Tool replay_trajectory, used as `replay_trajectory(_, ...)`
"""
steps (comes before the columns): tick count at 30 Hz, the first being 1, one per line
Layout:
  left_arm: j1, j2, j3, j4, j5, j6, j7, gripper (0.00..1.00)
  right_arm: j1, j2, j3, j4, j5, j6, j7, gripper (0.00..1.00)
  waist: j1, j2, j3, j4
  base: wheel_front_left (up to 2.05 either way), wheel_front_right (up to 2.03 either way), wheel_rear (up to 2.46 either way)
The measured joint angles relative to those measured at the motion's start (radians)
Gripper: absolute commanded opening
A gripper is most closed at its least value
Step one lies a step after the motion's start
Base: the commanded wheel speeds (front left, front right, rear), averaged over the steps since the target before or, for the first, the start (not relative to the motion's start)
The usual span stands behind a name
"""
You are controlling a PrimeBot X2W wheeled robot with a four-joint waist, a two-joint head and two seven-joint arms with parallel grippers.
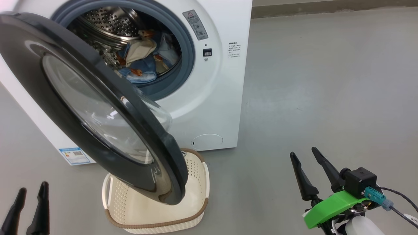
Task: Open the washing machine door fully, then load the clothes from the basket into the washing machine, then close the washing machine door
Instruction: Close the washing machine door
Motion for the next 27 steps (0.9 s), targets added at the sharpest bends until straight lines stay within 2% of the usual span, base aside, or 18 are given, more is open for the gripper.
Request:
replay_trajectory(6, -0.001, -0.006, 0.008, 0.064, 0.127, -0.001, -0.033, 1.00, 0.000, 0.000, -0.003, -0.002, 0.000, 0.000, 0.000, 1.00, 0.0000, 0.0000, 0.006, -0.005, 0.00, 0.00, 0.00)
replay_trajectory(14, -0.006, -0.095, 0.127, 0.024, 0.318, -0.001, -0.038, 1.00, 0.000, 0.003, -0.021, -0.007, -0.001, 0.000, 0.000, 1.00, 0.0000, -0.0001, 0.019, -0.008, 0.00, 0.00, 0.00)
replay_trajectory(22, -0.005, -0.131, 0.137, 0.022, 0.414, -0.001, -0.040, 1.00, 0.000, 0.005, -0.024, -0.010, -0.007, 0.000, 0.000, 1.00, 0.0000, 0.0000, 0.021, -0.009, 0.00, 0.00, 0.00)
replay_trajectory(27, -0.004, -0.147, 0.142, 0.022, 0.427, -0.001, -0.040, 1.00, 0.000, 0.009, -0.025, -0.012, -0.008, 0.000, 0.000, 1.00, 0.0000, 0.0000, 0.024, -0.008, 0.00, 0.00, 0.00)
